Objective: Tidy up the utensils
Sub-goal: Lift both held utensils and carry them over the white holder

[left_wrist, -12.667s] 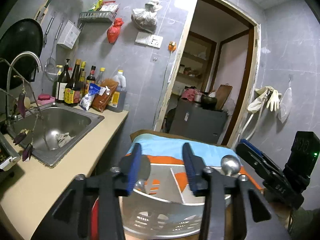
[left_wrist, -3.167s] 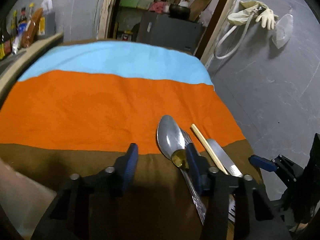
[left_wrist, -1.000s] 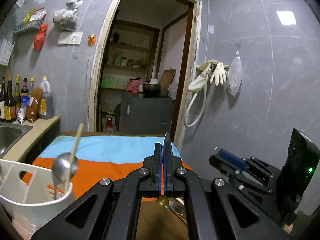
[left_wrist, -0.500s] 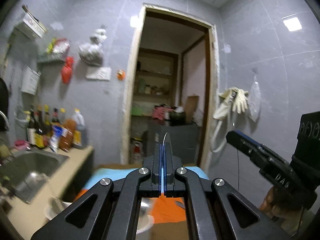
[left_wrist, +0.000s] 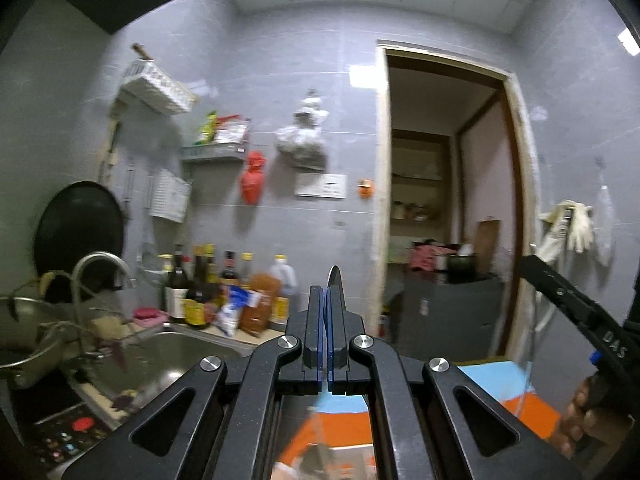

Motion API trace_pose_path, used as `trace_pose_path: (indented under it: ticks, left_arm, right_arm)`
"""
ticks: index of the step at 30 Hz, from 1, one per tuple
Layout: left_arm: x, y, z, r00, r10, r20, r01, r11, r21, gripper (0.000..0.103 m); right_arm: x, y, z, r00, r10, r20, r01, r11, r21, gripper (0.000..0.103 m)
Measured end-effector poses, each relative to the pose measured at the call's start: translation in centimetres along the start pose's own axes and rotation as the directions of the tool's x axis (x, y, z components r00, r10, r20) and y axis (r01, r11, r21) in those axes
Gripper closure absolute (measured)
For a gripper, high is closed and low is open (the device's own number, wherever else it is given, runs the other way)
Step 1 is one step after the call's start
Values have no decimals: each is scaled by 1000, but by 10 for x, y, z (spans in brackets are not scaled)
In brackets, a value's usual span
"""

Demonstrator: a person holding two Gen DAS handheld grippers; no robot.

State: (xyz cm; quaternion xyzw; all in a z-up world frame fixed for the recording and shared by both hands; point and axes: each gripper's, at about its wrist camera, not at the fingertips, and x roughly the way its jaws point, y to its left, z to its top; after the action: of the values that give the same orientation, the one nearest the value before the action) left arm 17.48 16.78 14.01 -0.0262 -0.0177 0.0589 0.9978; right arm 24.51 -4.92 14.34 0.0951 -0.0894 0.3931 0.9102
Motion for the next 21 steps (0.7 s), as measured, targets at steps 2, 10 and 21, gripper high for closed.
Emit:
trace_pose_path:
  ticks: [2, 10, 21]
  left_arm:
    - [3, 8, -8, 999, 33, 3, -33, 999, -1, 103]
    - [21, 13, -42, 994, 105, 9, -106, 994, 41, 103]
    - [29, -7, -75, 988, 141, 70, -148, 983, 109, 103]
  right_arm:
    - [5, 2, -9, 1000, -4, 9, 4, 1000, 3, 86]
    - [18, 3, -38, 999, -51, 8, 51, 999, -19, 85]
    - [26, 5, -67, 997, -71, -42, 68, 995, -70, 85]
